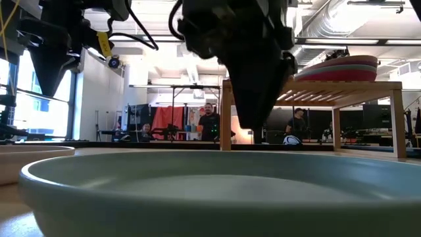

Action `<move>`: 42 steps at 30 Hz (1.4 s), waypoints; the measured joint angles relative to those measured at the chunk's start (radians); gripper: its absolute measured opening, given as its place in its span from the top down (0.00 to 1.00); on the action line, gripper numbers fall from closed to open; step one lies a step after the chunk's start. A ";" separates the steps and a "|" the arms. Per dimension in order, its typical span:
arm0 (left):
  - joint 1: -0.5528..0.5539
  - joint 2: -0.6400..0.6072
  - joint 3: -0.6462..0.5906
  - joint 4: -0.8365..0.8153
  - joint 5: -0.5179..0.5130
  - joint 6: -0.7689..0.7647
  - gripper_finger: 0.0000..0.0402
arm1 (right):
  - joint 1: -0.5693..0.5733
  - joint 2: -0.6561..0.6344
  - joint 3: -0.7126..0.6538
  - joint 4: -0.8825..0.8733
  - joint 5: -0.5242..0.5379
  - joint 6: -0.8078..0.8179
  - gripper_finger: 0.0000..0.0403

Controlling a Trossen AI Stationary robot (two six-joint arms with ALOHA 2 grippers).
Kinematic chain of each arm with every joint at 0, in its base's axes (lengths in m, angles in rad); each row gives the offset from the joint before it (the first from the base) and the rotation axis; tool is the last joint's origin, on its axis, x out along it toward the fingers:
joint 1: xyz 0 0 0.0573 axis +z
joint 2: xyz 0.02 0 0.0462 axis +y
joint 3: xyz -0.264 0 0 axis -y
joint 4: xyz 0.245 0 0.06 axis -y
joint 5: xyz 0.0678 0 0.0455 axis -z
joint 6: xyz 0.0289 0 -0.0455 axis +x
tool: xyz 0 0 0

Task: Place and stack plates onto a shelf
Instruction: Stack the blue plate on top of the light orange plate on the shelf

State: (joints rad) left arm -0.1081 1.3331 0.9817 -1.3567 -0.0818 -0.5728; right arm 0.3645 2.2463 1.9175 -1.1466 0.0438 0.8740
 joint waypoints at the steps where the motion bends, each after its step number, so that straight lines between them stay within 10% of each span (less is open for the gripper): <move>1: 0.000 0.000 0.000 0.000 0.000 0.000 0.79 | 0.000 0.000 -0.013 0.013 -0.001 0.000 0.73; 20: 0.000 0.000 0.000 0.006 0.000 0.000 0.79 | 0.000 -0.002 -0.183 0.163 -0.109 0.044 0.74; 26: 0.000 0.000 0.000 0.026 0.000 0.000 0.79 | -0.001 -0.004 -0.189 0.163 -0.132 0.064 0.94; 42: 0.000 0.000 0.000 0.027 0.000 0.026 0.79 | -0.025 -0.060 -0.051 -0.101 -0.117 0.015 1.00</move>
State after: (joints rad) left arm -0.1078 1.3331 0.9817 -1.3295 -0.0823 -0.5466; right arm 0.3397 2.1860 1.8665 -1.2477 -0.0732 0.8891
